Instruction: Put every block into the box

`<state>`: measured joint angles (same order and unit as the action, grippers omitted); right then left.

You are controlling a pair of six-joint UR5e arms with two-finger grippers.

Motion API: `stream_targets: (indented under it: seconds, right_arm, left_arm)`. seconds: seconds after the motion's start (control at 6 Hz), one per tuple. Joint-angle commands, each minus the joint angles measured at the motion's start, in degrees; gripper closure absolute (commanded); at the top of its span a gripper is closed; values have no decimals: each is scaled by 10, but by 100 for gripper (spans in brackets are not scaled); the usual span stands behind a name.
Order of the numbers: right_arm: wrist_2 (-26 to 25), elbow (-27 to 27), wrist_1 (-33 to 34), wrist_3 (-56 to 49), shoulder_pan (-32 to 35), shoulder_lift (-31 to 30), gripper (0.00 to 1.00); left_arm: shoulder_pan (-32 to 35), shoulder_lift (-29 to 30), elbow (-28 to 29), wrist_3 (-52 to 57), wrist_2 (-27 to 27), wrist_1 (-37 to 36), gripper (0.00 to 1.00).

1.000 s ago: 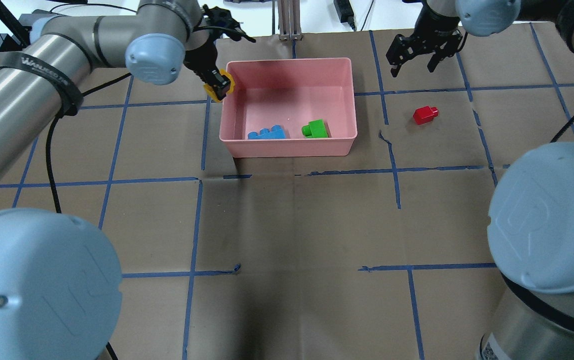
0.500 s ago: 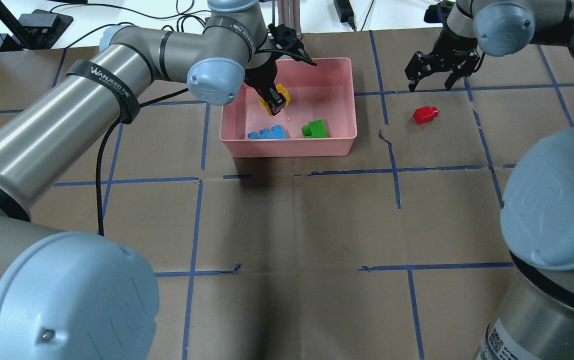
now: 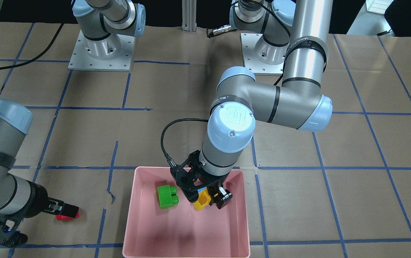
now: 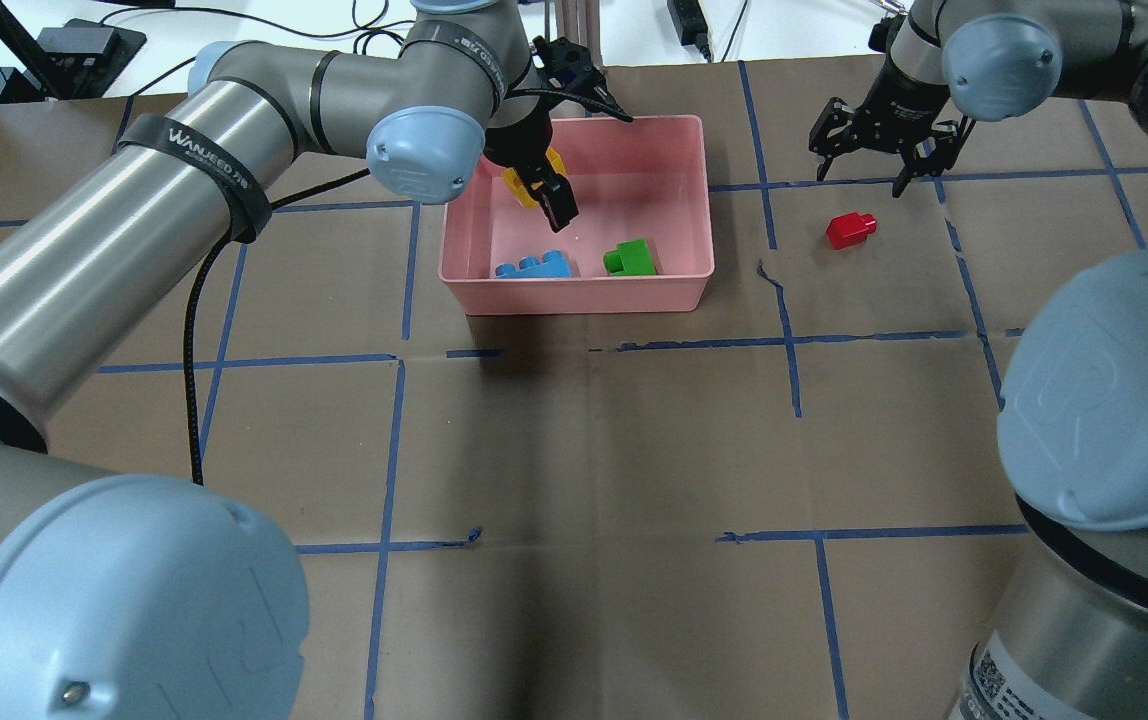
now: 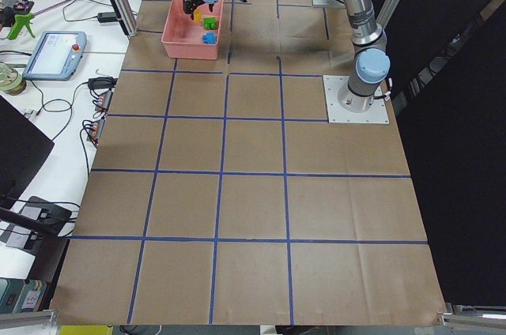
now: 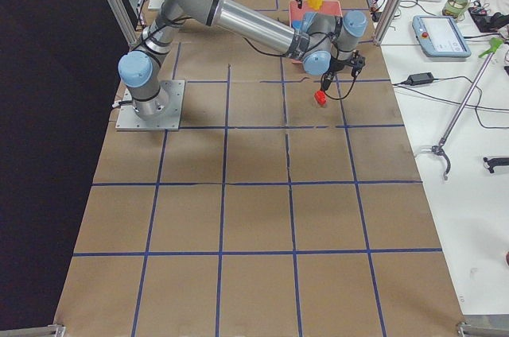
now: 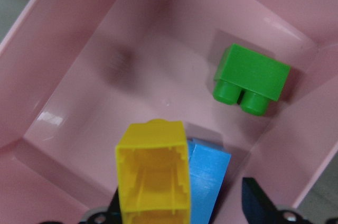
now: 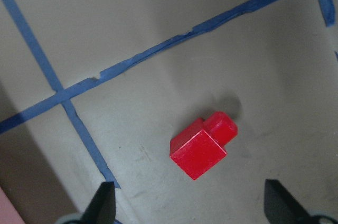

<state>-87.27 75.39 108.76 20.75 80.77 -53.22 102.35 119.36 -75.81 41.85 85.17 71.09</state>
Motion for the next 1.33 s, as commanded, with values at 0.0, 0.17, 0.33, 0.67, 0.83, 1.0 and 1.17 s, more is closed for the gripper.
stream_targets:
  seconds: [0.0, 0.17, 0.33, 0.67, 0.83, 1.0, 1.17]
  right_arm:
    - [-19, 32, 67, 80, 0, 18, 2]
    - [-22, 54, 75, 86, 0, 20, 4]
    - [-22, 62, 75, 83, 0, 19, 1]
    - [-20, 67, 75, 76, 0, 20, 1]
    - [-20, 67, 76, 78, 0, 21, 17]
    - [-20, 66, 76, 78, 0, 20, 28]
    - [-20, 65, 76, 78, 0, 20, 40]
  left_arm:
    - [-10, -41, -14, -1, -3, 61, 2]
    - [-8, -36, -14, 0, -3, 59, 2]
    - [-10, -62, -11, -3, -1, 66, 2]
    - [-34, -137, -21, -34, 0, 150, 2]
    - [-35, -173, -37, -87, -1, 165, 2]
    - [-36, -217, -73, -152, 7, 166, 2]
    - [-38, -249, -115, -242, 15, 164, 2]
